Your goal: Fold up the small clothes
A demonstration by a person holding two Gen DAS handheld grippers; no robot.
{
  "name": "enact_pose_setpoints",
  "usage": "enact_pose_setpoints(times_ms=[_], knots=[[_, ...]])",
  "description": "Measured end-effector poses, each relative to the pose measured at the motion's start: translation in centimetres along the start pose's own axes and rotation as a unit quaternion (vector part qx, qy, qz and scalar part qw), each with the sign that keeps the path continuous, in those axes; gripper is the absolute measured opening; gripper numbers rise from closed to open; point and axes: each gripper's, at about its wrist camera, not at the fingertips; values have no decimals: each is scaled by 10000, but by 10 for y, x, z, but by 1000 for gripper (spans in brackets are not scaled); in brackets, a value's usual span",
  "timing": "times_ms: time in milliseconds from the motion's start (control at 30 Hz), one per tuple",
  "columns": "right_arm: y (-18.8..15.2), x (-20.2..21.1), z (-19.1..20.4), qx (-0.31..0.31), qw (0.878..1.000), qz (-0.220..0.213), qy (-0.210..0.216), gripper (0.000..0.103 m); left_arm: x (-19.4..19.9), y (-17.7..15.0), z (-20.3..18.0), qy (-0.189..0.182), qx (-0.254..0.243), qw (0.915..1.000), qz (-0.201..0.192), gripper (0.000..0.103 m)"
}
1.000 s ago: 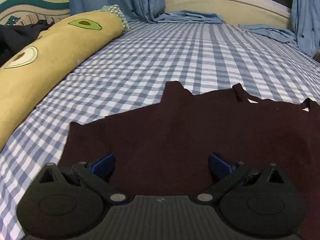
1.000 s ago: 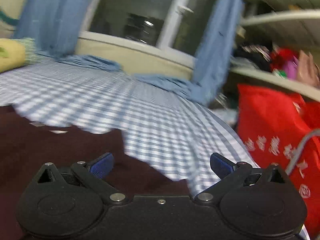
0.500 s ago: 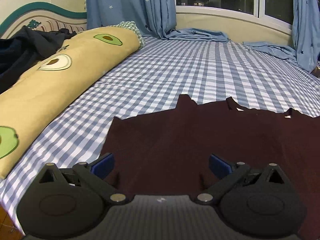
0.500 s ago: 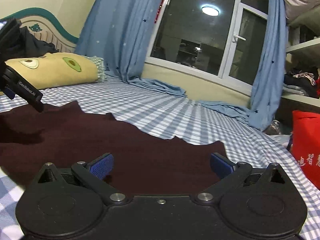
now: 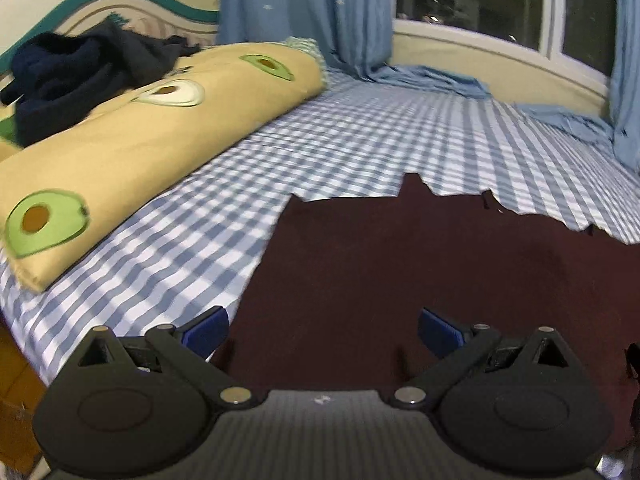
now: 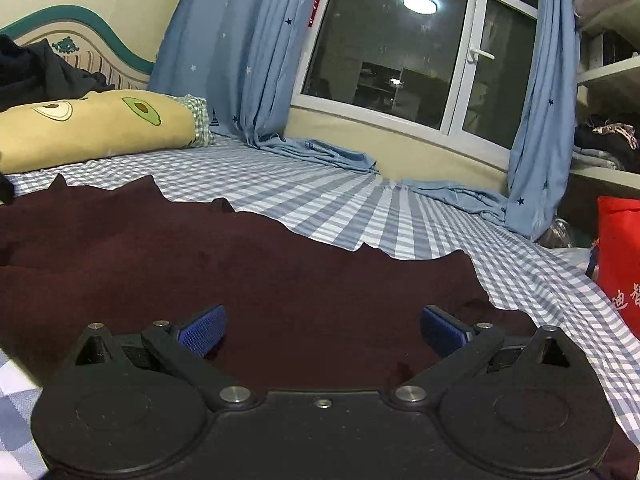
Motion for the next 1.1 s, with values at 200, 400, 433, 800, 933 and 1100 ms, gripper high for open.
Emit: enact_pose_setpoints(times_ms=[200,400,433,800,933,1100], knots=[[-6,-16,-6,-247,9985,460,170,103,32,-19,21,-51,509,9986,-132,102],[-9,-18,-8,-421,9973,551,240,103,47,-51,33,-482,1222,9913,128,102],[-9,-17,-8,-401,9975,530,227,103,46,-55,35,-556,1351,9891,159,102],[-9,-16,-9,-402,9976,514,225,103,10,-58,25,-564,1597,9852,270,102],[-9,-16,-10,-419,9974,531,232,103,-1,-58,19,-456,1567,9863,237,102],[-9,-16,-10,-421,9974,531,231,103,-3,-60,10,-335,1275,9911,197,102]])
Point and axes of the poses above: each gripper's, at about its wrist camera, not at the fingertips, and x roughly against the way its jaws point, z to its left, y to its top, and after that the axes turned 14 degrees about -z, right-handed
